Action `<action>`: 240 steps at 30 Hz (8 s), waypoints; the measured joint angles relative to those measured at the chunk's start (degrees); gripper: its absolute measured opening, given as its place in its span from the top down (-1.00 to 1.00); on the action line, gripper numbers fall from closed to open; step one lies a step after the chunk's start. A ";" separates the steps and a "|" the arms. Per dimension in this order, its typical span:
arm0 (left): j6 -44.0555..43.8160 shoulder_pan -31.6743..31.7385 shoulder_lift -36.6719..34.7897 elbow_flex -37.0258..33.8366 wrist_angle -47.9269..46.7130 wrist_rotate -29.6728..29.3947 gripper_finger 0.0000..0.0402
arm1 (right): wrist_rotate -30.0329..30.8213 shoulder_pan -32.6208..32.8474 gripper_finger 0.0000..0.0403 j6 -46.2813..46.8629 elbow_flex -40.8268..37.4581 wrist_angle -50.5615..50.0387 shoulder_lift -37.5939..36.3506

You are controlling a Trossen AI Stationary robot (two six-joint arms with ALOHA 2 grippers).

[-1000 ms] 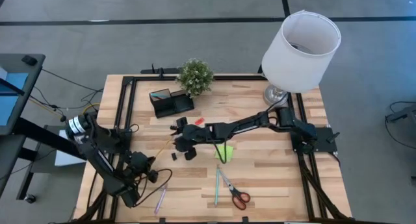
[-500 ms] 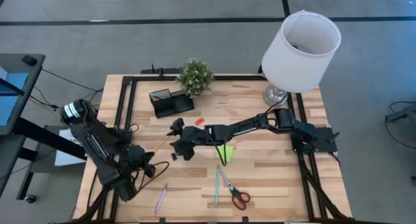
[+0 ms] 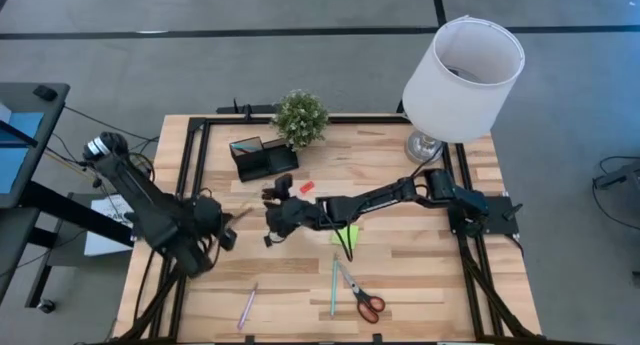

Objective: Pick and place office supplies into organizer
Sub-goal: Put the yellow pencil into the black organizer, then put the sky blue pencil into the black organizer

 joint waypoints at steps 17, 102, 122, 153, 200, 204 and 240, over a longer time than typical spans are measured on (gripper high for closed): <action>26.32 26.50 -24.55 10.84 -14.18 6.08 0.99 | 23.72 3.10 0.23 -9.50 -0.02 -1.81 0.09; 114.96 87.77 21.83 37.16 -7.88 28.80 0.62 | 15.92 0.52 0.34 18.28 -0.05 -13.78 -2.19; 100.32 74.62 -4.87 42.58 -5.68 34.70 0.63 | -13.87 2.86 0.37 52.06 -31.88 -16.08 -26.99; 90.68 65.29 -30.76 -14.16 44.35 43.64 0.63 | -63.87 7.41 0.37 31.66 -41.03 7.70 -20.28; 82.99 64.98 -30.72 -14.16 50.48 44.57 0.63 | -50.94 3.73 0.37 4.09 -40.96 11.73 -14.27; 82.99 64.98 -30.74 -14.16 50.27 44.87 0.63 | -51.07 3.75 0.37 -6.45 -40.98 9.34 -14.27; 105.58 46.75 -0.92 -21.77 83.57 56.78 0.63 | -52.84 6.82 0.37 39.63 -28.39 -12.11 -29.58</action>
